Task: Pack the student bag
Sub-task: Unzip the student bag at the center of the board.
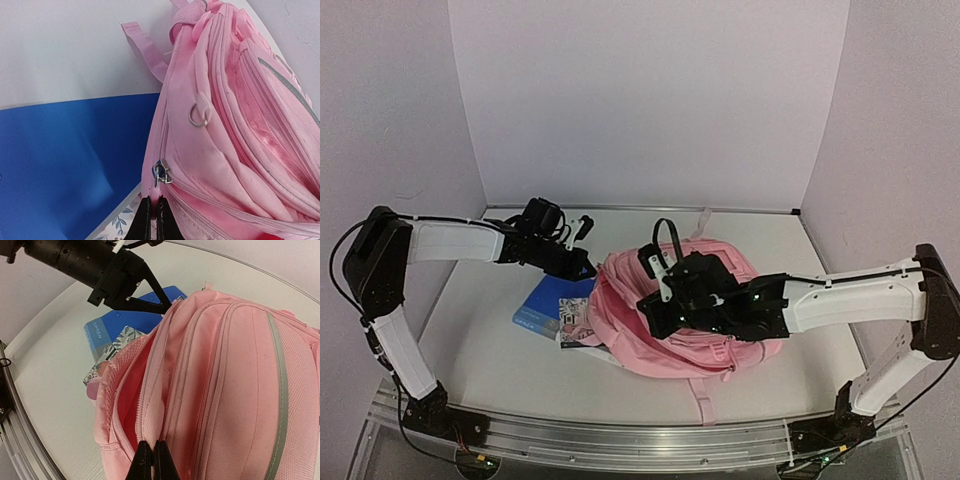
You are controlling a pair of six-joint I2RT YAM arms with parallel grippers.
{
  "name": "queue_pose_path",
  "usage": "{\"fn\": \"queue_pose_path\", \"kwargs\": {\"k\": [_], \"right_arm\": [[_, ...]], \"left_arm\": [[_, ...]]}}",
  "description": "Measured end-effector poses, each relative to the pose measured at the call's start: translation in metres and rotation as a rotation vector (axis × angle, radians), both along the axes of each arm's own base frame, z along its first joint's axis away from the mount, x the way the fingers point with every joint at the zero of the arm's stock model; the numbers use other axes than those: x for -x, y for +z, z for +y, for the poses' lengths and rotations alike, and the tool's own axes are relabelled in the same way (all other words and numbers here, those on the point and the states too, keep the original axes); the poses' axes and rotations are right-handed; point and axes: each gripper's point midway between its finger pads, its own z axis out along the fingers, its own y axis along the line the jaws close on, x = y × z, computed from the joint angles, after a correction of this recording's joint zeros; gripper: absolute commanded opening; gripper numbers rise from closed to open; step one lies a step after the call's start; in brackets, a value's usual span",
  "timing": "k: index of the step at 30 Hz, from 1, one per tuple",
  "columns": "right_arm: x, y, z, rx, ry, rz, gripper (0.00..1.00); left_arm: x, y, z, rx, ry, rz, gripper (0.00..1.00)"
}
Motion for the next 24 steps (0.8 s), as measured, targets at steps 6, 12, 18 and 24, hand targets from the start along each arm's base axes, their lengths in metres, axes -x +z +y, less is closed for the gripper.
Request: {"fn": "queue_pose_path", "kwargs": {"k": [6, 12, 18, 24], "right_arm": [[0.006, 0.025, -0.010, -0.035, 0.033, -0.020, 0.00], [0.009, 0.043, -0.020, -0.051, 0.042, -0.039, 0.00], [0.010, 0.044, -0.020, -0.045, 0.050, -0.044, 0.00], [0.011, 0.043, -0.020, -0.046, 0.053, -0.043, 0.00]], "left_arm": [[-0.019, -0.003, -0.014, 0.050, -0.092, 0.013, 0.00], [-0.041, -0.004, -0.035, 0.113, -0.189, 0.009, 0.00], [-0.056, -0.016, -0.050, 0.163, -0.251, 0.036, 0.00], [-0.065, -0.028, -0.061, 0.194, -0.281, 0.060, 0.00]]}}
